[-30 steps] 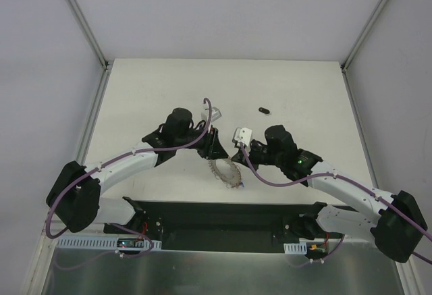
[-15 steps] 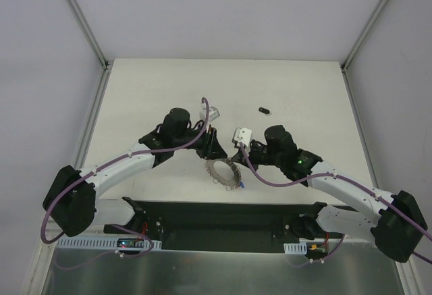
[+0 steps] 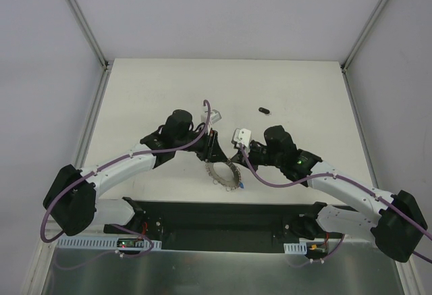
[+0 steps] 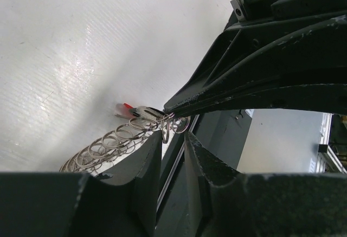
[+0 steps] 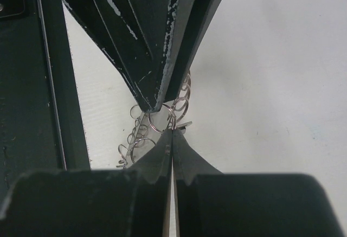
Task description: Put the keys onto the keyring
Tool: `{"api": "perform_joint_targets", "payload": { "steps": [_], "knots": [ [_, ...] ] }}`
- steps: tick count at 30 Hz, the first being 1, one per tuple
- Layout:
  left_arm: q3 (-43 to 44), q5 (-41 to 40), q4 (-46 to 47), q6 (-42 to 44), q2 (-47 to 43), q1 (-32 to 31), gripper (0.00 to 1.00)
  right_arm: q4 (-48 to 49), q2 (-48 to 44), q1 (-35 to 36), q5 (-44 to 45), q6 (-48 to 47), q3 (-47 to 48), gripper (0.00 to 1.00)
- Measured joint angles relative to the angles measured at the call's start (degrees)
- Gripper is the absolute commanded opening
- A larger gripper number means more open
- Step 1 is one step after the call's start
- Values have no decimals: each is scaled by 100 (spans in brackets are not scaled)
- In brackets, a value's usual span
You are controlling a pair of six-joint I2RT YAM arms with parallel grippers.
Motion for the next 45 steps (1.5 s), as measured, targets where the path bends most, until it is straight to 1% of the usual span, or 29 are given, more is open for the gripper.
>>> {"api": "perform_joint_targets", "payload": {
  "steps": [9, 25, 30, 33, 35, 45],
  "knots": [
    [0, -293, -72, -7, 52, 0, 24, -4, 0, 9, 2, -2, 0, 1],
    [212, -271, -190, -7, 299, -179, 21, -42, 0, 35, 26, -24, 0, 1],
    [234, -243, -195, -7, 391, -188, 16, -44, 0, 35, 42, -24, 0, 1],
    [234, -243, -199, -7, 398, -188, 8, -44, 0, 35, 44, -26, 0, 1],
    [236, -243, -221, 0, 398, -186, 0, -46, 0, 35, 46, -26, 0, 1],
    [264, -411, -452, 57, 247, -157, 0, -83, 0, 42, 107, -83, 0, 1]
  ]
}}
